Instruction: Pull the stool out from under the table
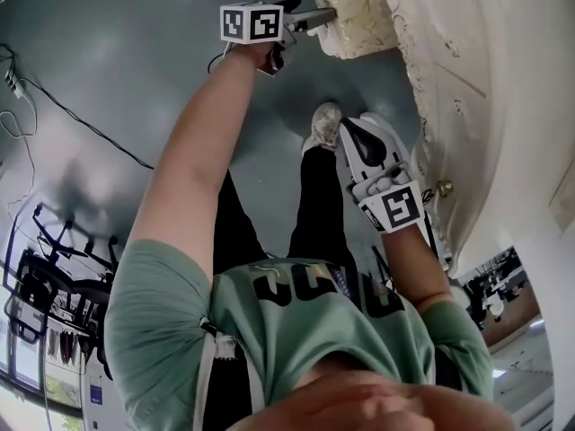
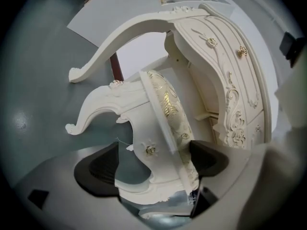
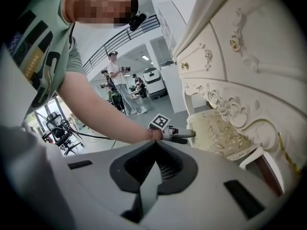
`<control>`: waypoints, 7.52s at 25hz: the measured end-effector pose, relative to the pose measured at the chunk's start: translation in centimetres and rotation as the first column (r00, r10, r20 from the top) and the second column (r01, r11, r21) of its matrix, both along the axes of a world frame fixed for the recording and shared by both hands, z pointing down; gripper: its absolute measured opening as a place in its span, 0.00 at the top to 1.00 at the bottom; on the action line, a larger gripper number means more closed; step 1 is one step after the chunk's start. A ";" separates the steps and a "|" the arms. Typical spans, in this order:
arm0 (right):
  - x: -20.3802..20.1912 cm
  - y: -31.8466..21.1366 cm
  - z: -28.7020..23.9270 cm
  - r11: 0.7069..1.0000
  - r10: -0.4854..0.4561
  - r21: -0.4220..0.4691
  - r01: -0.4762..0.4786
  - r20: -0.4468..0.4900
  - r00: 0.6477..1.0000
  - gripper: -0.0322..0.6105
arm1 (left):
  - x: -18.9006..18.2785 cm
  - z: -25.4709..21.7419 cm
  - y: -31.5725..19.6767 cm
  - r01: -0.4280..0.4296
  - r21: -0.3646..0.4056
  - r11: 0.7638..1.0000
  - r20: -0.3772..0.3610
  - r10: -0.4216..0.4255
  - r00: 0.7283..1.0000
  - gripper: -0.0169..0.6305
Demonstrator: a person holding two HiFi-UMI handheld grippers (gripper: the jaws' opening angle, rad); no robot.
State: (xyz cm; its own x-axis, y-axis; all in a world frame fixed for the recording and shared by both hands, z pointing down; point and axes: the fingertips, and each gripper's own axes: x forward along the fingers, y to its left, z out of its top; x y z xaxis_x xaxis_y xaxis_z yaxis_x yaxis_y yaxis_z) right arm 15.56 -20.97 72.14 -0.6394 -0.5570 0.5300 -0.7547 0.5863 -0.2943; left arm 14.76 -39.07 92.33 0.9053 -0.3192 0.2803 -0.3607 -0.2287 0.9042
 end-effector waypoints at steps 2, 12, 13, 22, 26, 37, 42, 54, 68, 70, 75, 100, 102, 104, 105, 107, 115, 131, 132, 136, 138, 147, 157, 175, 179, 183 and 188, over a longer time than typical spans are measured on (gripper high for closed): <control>0.1 0.1 0.2 1.000 0.002 -0.004 -0.002 0.000 1.000 0.96 | 0.1 -0.2 -0.1 -0.009 0.000 1.000 -0.038 0.009 0.999 0.27; 0.7 -0.8 0.3 1.000 -0.003 -0.008 0.003 -0.014 1.000 0.96 | 3.5 -1.0 -1.4 -0.012 -0.042 0.999 -0.158 0.005 0.987 0.18; 0.8 -0.9 0.2 1.000 0.000 -0.003 0.000 -0.011 1.000 0.96 | 3.8 -0.7 -1.6 -0.007 -0.053 0.999 -0.164 -0.001 0.987 0.18; 0.0 -0.6 -0.1 1.000 0.012 0.001 -0.012 -0.015 1.000 0.96 | 4.6 -0.2 -1.7 -0.045 -0.080 0.996 -0.221 0.026 0.975 0.15; -0.5 -0.8 -0.4 1.000 0.022 0.013 -0.022 -0.039 0.999 0.96 | 4.4 0.1 -1.4 -0.047 -0.077 0.996 -0.211 0.030 0.977 0.16; -1.0 -1.2 -0.7 0.999 0.039 0.038 -0.037 -0.061 0.997 0.96 | 2.4 0.0 0.3 -0.034 -0.081 0.996 -0.222 0.015 0.975 0.18; -1.9 -1.3 -1.2 0.998 0.029 0.050 -0.026 -0.060 0.998 0.96 | 0.6 0.0 1.6 -0.024 -0.085 0.996 -0.218 0.005 0.976 0.19; -3.6 0.0 -1.9 0.998 0.006 0.064 -0.001 -0.074 0.997 0.96 | -4.0 0.1 4.4 0.001 -0.090 0.996 -0.215 -0.021 0.976 0.19; -5.9 1.4 -3.3 0.991 -0.010 0.132 0.023 -0.104 0.995 0.96 | -10.9 -0.2 8.1 0.048 -0.093 0.995 -0.216 -0.067 0.974 0.19; -6.5 1.9 -3.3 0.991 -0.014 0.134 0.029 -0.105 0.994 0.96 | -11.9 -0.1 8.7 0.053 -0.092 0.994 -0.216 -0.072 0.974 0.19; -8.0 2.7 -3.5 0.990 -0.024 0.139 0.039 -0.109 0.994 0.96 | -14.2 0.0 10.3 0.065 -0.098 0.993 -0.214 -0.085 0.973 0.19; -15.5 3.1 -4.1 0.981 -0.114 0.144 0.127 -0.098 0.989 0.96 | -24.4 -0.2 15.3 0.106 -0.102 0.989 -0.214 -0.126 0.969 0.18; -15.1 2.6 -4.6 0.980 -0.119 0.147 0.133 -0.100 0.988 0.96 | -24.4 -0.6 15.3 0.107 -0.103 0.989 -0.215 -0.127 0.968 0.18; -14.7 2.1 -5.2 0.979 -0.121 0.149 0.135 -0.103 0.987 0.96 | -24.5 -1.0 15.3 0.109 -0.104 0.989 -0.214 -0.129 0.968 0.18; -14.6 1.9 -5.5 0.979 -0.122 0.149 0.137 -0.106 0.987 0.96 | -24.6 -1.2 15.4 0.112 -0.103 0.988 -0.214 -0.132 0.968 0.18; -15.0 2.1 -5.8 0.979 -0.129 0.146 0.145 -0.111 0.985 0.96 | -25.2 -1.1 15.9 0.122 -0.105 0.987 -0.212 -0.142 0.967 0.18; -18.2 4.4 -5.6 0.978 -0.135 0.146 0.150 -0.106 0.985 0.96 | -28.8 -0.1 18.6 0.138 -0.111 0.984 -0.164 -0.155 0.974 0.18; -18.3 4.2 -15.7 0.960 -0.157 0.214 0.182 -0.127 0.979 0.96 | -36.7 -12.7 26.7 0.314 -0.149 0.938 0.084 -0.305 0.949 0.18; -18.2 3.8 -17.2 0.956 -0.154 0.230 0.180 -0.124 0.980 0.96 | -36.4 -15.1 26.6 0.293 -0.121 0.948 0.076 -0.286 0.955 0.18; -15.8 3.0 -22.5 0.952 -0.140 0.257 0.170 -0.129 0.982 0.96 | -33.3 -25.1 25.9 0.180 0.019 0.983 0.072 -0.181 0.981 0.18; -14.5 2.7 -25.0 0.950 -0.133 0.268 0.161 -0.121 0.984 0.96 | -32.0 -29.9 24.8 0.153 0.089 0.984 0.075 -0.160 0.984 0.18; -7.7 2.6 -36.6 0.935 -0.155 0.313 0.167 -0.064 0.986 0.96 | -24.1 -51.6 22.6 0.080 0.393 0.916 0.077 -0.119 0.990 0.20; -2.0 3.2 -46.5 0.887 -0.249 0.395 0.239 -0.027 0.968 0.96 | -19.9 -66.9 25.3 0.201 0.636 0.745 0.068 -0.314 0.947 0.51; -11.1 7.1 -52.3 0.900 -0.170 0.410 0.150 0.014 0.985 0.96 | -31.3 -77.0 29.2 0.198 0.808 0.555 0.084 -0.441 0.894 0.96; -12.4 6.6 -53.1 0.894 -0.193 0.416 0.165 0.025 0.981 0.96 | -31.3 -76.8 28.9 0.119 0.854 0.507 0.150 -0.457 0.877 0.96; -11.9 4.9 -53.1 0.900 -0.190 0.403 0.165 0.022 0.982 0.96 | -30.0 -76.8 27.9 0.088 0.866 0.492 0.181 -0.473 0.862 0.96; -12.1 3.6 -53.4 0.905 -0.189 0.394 0.160 0.036 0.981 0.96 | -29.8 -76.8 27.7 0.096 0.861 0.499 0.186 -0.485 0.854 0.96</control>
State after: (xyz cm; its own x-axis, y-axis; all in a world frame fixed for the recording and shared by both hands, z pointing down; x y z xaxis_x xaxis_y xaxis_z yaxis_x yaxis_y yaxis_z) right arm 3.50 -17.33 18.76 -0.7732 -0.5853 0.2439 -0.6155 0.7853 -0.0666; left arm -15.04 -11.42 15.51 0.5996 -0.7999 0.0258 -0.7919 -0.5883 0.1636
